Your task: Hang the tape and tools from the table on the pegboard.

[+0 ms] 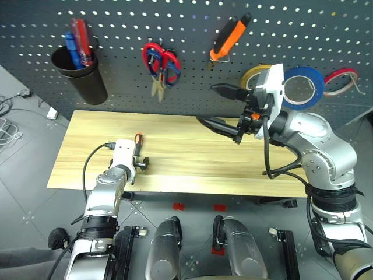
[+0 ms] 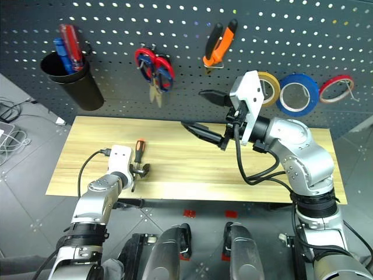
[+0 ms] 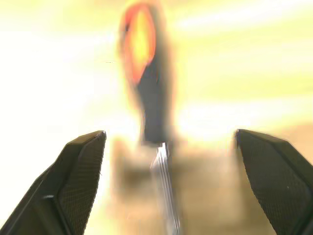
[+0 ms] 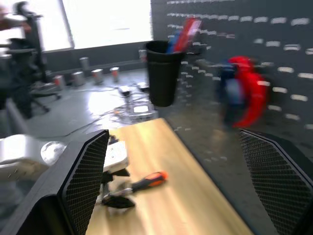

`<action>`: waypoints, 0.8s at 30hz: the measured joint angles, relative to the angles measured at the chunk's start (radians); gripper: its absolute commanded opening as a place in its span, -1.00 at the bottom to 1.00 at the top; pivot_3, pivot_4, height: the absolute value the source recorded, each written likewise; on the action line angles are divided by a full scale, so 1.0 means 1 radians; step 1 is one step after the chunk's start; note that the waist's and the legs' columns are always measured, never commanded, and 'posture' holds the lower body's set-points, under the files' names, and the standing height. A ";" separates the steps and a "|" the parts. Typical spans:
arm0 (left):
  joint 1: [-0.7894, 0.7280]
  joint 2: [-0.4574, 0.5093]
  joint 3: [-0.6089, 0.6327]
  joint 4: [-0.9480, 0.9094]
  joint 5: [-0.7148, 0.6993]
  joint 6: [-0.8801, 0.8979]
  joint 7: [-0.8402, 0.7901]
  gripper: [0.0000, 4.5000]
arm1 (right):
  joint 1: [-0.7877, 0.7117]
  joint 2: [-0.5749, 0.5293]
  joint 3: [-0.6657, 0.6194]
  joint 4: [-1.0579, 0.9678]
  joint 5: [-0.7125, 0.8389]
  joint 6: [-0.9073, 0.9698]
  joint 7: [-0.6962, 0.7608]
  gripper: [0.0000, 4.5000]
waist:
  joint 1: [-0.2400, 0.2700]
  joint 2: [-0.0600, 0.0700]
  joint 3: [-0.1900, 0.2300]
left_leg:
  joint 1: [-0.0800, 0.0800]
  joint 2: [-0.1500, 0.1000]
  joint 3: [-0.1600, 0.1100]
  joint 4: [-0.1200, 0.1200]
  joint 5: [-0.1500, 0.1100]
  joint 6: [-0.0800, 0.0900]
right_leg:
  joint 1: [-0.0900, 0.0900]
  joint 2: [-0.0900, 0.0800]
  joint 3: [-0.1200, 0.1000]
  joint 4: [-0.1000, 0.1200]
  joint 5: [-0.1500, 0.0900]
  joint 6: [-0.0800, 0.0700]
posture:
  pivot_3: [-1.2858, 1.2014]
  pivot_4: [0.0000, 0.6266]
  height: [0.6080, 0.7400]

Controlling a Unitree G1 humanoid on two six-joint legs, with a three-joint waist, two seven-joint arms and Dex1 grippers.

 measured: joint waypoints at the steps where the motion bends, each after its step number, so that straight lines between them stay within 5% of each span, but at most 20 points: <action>1: -0.020 -0.013 0.018 -0.001 -0.010 0.036 0.013 0.98 | 0.000 0.001 0.006 0.000 -0.002 -0.001 0.003 1.00 | 0.005 0.000 0.000 | 0.000 -0.001 -0.001 0.000 0.000 0.000 | 0.001 -0.001 0.000 0.000 0.000 0.000 | 0.06 -0.03 1.00; 24: -0.276 -0.062 0.133 0.156 -0.113 0.339 0.091 0.98 | 0.009 0.003 0.032 0.008 -0.038 -0.003 0.011 1.00 | 0.001 -0.002 -0.003 | 0.000 -0.002 -0.002 -0.001 0.001 -0.001 | 0.001 -0.001 -0.001 -0.001 0.000 0.000 | 0.05 -0.04 1.00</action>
